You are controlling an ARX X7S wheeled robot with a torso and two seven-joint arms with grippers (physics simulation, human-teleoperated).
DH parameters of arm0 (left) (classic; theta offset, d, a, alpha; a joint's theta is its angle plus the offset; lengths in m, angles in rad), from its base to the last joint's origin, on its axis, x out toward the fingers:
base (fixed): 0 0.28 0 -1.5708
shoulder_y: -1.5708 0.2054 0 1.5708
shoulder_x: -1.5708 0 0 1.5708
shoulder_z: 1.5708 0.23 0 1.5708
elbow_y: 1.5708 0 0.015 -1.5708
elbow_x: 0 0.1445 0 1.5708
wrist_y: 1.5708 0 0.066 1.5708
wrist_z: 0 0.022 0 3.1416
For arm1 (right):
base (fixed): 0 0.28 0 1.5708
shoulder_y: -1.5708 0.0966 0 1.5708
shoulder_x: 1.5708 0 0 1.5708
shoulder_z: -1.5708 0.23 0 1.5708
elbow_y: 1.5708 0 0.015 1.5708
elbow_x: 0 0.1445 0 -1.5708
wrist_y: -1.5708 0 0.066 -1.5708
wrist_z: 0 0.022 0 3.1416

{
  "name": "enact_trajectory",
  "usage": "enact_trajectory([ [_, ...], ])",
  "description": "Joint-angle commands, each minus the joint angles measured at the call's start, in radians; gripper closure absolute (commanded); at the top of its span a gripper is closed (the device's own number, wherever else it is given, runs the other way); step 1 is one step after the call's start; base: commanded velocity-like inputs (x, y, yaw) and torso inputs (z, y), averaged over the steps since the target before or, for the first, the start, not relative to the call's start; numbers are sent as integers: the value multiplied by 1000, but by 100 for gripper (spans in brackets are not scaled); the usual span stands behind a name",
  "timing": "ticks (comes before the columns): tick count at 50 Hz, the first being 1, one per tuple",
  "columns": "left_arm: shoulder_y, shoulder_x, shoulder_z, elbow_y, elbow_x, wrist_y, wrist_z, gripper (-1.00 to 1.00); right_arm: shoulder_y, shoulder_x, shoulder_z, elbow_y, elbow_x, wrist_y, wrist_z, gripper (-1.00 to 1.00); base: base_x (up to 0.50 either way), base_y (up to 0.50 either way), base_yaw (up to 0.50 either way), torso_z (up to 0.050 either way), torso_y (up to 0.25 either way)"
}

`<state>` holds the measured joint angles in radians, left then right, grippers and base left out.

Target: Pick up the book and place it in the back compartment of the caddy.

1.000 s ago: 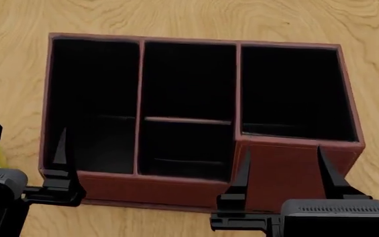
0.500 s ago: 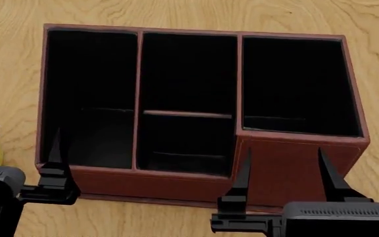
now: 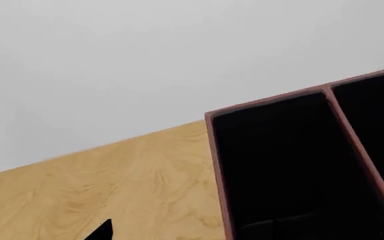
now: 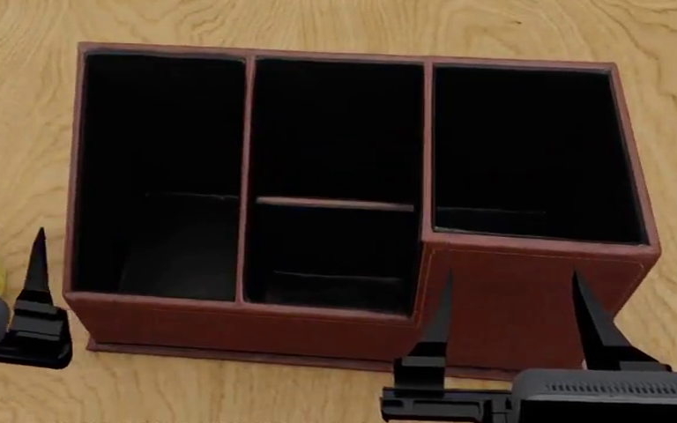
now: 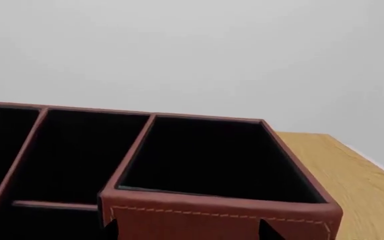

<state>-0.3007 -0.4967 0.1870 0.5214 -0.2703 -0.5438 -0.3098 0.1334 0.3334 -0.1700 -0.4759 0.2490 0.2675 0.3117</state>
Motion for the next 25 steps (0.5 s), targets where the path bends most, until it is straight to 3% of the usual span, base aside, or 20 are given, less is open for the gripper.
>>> enact_trajectory([
  [1, -40, -106, -17, 72, -14, -156, 26, -100, -3, 3, -2, 5, 2, -5, 2, -100, 0, 0, 0, 0, 0],
  [25, -69, -365, -21, 194, -71, -433, 149, -100, 12, 6, -16, 5, 6, 9, 8, -100, 0, 0, 0, 0, 0],
])
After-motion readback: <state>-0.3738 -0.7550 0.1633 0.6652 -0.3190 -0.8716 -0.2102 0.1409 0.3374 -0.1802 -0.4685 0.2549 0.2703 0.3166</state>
